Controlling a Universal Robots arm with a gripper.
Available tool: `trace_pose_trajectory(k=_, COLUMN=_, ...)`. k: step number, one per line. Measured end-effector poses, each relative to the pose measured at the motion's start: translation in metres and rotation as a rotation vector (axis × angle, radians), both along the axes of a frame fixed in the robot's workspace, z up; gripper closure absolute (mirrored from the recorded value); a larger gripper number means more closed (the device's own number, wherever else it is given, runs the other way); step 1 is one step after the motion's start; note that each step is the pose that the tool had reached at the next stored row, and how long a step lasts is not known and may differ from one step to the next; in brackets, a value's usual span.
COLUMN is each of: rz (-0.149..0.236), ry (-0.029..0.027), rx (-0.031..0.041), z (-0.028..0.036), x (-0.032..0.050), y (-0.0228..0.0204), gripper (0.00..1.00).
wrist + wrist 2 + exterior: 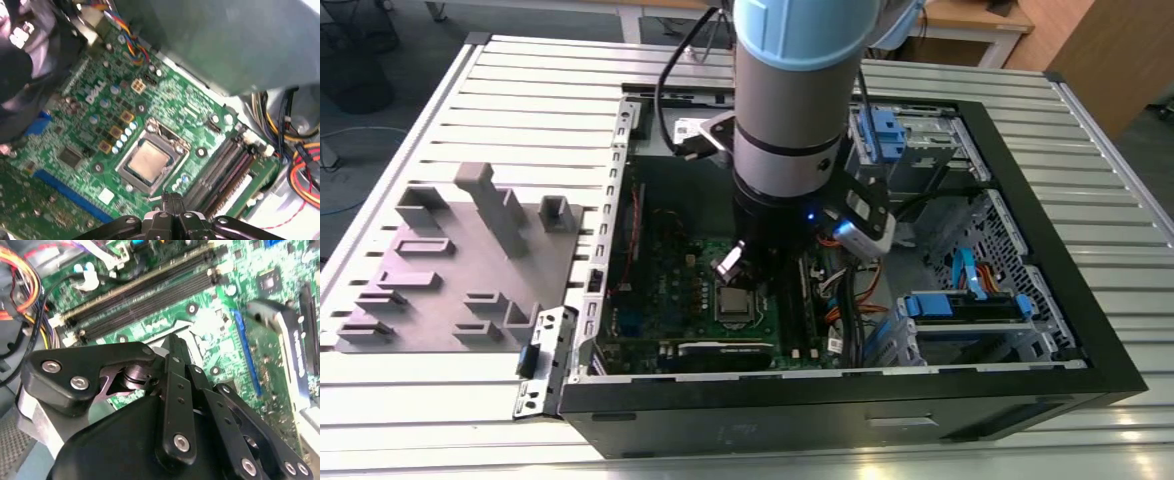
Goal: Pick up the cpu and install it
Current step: 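Install the first cpu locking lever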
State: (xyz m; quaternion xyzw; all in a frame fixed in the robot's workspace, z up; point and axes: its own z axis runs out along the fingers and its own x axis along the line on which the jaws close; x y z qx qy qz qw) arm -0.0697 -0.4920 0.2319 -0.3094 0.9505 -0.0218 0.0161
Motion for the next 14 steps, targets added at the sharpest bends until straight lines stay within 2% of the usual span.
trace_pose_trajectory(k=2, rz=0.0, ry=-0.0031, rx=0.0001, z=0.0, x=-0.0075, y=0.0008, gripper=0.89)
trace_pose_trajectory(k=3, rz=0.0, ry=-0.0065, rx=0.0, z=0.0, x=-0.0118, y=0.0009, gripper=0.89)
trace_pose_trajectory(k=6, rz=0.0, ry=-0.0212, rx=0.0001, z=-0.0002, x=-0.0256, y=0.0009, gripper=0.89)
trace_pose_trajectory(k=7, rz=0.0, ry=-0.0246, rx=0.0001, z=-0.0002, x=-0.028, y=0.0009, gripper=0.89)
trace_pose_trajectory(k=14, rz=0.0, ry=-0.0262, rx=0.0001, z=-0.0002, x=-0.0286, y=0.0009, gripper=0.89)
